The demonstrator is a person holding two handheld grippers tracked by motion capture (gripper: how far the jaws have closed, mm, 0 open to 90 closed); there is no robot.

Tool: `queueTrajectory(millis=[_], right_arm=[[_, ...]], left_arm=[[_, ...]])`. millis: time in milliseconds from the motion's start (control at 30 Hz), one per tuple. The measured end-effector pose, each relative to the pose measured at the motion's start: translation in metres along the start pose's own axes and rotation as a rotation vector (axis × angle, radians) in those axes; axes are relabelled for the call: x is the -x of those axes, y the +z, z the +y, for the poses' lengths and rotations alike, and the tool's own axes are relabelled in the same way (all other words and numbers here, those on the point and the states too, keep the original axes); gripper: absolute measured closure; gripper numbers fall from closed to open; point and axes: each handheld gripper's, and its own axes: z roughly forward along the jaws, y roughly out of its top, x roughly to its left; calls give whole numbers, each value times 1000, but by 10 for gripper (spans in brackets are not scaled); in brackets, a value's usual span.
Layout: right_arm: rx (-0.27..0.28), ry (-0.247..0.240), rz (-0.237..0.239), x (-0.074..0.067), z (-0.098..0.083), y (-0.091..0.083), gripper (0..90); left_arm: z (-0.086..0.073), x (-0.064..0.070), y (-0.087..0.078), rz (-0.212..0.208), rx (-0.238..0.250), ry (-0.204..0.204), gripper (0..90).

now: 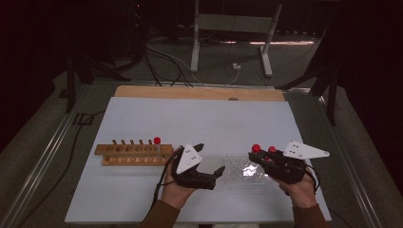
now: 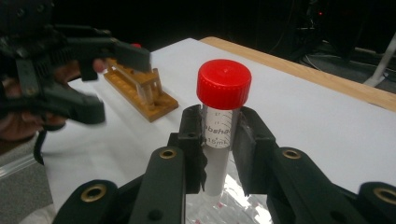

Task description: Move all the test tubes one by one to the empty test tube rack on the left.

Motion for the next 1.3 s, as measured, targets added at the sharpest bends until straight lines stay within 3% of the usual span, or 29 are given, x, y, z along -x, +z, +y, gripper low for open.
queueTrajectory(millis=[133, 267, 400, 533, 767, 967, 1167, 1300], right_arm=[[-5, -3, 10, -3, 0, 5, 734], [-5, -5, 20, -5, 0, 8, 734], [-8, -5, 28, -8, -1, 10, 734], [-15, -11, 38, -11, -1, 14, 734], [-18, -10, 52, -13, -2, 16, 735], [-16, -5, 56, -12, -3, 16, 723], [25, 12, 58, -8, 0, 9, 467], [55, 23, 20, -5, 2, 2, 287]], left_arm=[[2, 9, 15, -28, -14, 13, 99], [2, 17, 26, -53, -12, 31, 203], [3, 23, 33, -89, -16, 56, 365], [3, 25, 38, -118, -20, 51, 534], [2, 27, 43, -122, -42, 66, 732], [2, 26, 43, -125, -42, 73, 762], [2, 20, 42, -99, -37, 54, 763], [1, 14, 38, -79, -26, 38, 763]])
